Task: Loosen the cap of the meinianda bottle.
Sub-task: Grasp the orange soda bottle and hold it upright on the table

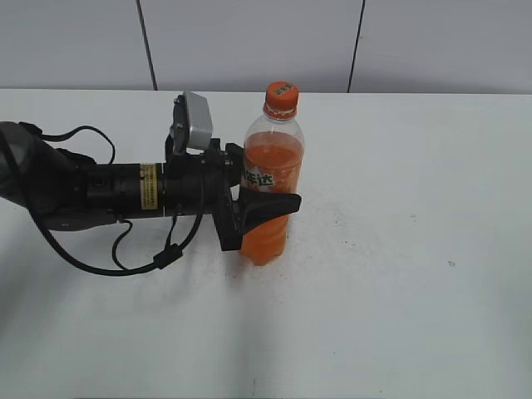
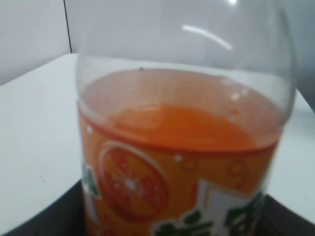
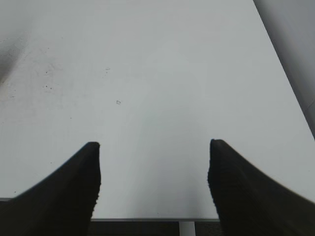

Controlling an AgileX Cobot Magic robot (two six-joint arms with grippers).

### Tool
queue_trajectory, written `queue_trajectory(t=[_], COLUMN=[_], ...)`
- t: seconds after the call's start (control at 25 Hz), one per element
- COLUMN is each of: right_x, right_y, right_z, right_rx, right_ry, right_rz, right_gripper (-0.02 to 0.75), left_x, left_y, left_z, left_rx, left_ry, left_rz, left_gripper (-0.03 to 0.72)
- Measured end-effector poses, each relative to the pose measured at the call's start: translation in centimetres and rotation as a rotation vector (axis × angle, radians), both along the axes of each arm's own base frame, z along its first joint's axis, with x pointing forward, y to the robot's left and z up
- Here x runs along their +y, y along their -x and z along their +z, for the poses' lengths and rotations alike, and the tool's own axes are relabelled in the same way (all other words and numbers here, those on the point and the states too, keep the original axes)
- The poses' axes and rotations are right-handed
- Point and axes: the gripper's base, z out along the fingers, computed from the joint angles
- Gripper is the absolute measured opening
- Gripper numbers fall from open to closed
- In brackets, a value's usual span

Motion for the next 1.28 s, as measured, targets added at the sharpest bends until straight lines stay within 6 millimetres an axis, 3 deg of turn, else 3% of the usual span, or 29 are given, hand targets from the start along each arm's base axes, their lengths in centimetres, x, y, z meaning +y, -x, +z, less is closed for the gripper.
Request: queue_trajectory(t=[1.28], right_x=[0.0], right_y=[0.0], right_z=[0.0], right_rx=[0.0], right_ry=[0.0], right_rz=[0.0], right_gripper=[0.515], left_x=[-0.01], left_y=[-0.03], left_z=[-0.19], left_rx=[0.008], left_ry=[0.015], left_rz=[0.005], left_gripper=[0.419])
